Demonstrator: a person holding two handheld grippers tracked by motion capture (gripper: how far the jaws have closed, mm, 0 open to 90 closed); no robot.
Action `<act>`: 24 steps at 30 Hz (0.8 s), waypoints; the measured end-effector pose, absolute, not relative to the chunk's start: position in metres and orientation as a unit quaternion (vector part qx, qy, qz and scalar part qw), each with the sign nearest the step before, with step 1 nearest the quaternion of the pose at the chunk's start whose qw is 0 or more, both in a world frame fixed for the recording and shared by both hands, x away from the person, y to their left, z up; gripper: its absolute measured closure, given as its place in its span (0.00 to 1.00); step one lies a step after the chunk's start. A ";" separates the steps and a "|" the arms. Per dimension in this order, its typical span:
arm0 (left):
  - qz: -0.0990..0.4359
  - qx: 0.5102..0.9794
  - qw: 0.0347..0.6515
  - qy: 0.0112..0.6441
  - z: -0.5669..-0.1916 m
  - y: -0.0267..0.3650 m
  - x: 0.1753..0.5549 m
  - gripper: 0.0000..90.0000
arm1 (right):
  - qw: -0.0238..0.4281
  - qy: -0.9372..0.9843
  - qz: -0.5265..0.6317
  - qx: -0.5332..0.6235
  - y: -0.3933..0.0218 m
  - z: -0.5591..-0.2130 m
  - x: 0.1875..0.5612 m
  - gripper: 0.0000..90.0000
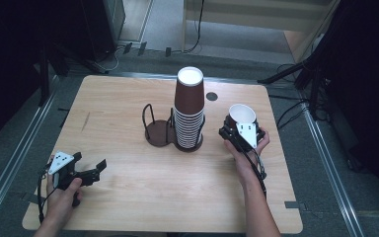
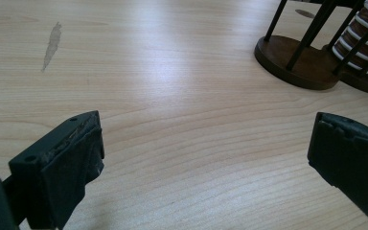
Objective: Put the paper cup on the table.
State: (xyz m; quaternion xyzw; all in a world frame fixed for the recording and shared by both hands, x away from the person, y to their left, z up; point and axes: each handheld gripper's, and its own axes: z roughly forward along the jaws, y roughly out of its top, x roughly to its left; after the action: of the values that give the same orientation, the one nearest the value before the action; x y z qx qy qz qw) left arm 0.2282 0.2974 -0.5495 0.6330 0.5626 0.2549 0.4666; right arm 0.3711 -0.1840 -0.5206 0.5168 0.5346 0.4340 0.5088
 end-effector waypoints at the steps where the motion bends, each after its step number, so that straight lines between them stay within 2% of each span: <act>1: 0.257 0.633 0.464 0.564 -0.549 0.297 0.228 0.00 | 0.507 0.535 0.435 0.517 -0.185 -0.521 0.371 0.09; 24: 0.259 0.645 0.455 0.557 -0.550 0.294 0.228 0.00 | 0.492 0.554 0.419 0.524 -0.193 -0.537 0.371 0.08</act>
State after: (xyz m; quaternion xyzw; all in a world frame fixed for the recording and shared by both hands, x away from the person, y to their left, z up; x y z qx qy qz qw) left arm 0.2280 0.2936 -0.5502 0.6446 0.5571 0.2591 0.4550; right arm 0.3711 -0.1926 -0.5370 0.5245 0.5542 0.4191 0.4921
